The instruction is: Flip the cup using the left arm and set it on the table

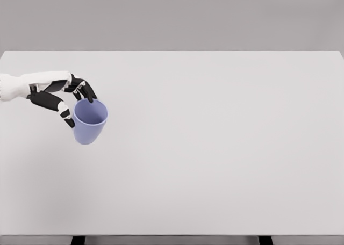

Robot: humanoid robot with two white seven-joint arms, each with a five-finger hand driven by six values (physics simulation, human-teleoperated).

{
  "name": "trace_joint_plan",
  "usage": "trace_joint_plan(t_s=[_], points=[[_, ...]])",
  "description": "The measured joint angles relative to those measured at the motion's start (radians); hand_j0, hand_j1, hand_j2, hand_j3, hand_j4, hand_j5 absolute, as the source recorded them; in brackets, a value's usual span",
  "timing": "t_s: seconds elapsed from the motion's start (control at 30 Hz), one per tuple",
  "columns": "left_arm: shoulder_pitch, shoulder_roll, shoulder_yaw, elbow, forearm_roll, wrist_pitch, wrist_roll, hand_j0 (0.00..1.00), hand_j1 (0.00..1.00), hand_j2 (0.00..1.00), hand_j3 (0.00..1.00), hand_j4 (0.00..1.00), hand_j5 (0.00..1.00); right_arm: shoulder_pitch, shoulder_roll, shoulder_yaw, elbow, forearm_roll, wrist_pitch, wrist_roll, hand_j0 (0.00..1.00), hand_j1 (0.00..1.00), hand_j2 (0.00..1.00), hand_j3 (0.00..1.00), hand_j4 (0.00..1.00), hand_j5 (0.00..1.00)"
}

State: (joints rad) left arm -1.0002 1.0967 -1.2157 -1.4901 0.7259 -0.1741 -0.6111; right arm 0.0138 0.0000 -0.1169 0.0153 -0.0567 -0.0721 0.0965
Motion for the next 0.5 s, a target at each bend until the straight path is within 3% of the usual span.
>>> trace_joint_plan(t_s=[0.13,0.5], points=[[0.066,-0.011,0.048,0.011,-0.014,-0.01,0.0,0.44,0.44,0.44,0.44,0.44,0.44,-0.002,0.0,0.0,0.0,0.0,0.0,0.0,1.0,1.0,1.0,1.0,1.0,1.0],[0.097,-0.041,0.094,0.051,-0.032,-0.052,0.0,0.44,0.44,0.44,0.44,0.44,0.44,0.0,0.0,0.0,0.0,0.0,0.0,0.0,1.0,1.0,1.0,1.0,1.0,1.0]])
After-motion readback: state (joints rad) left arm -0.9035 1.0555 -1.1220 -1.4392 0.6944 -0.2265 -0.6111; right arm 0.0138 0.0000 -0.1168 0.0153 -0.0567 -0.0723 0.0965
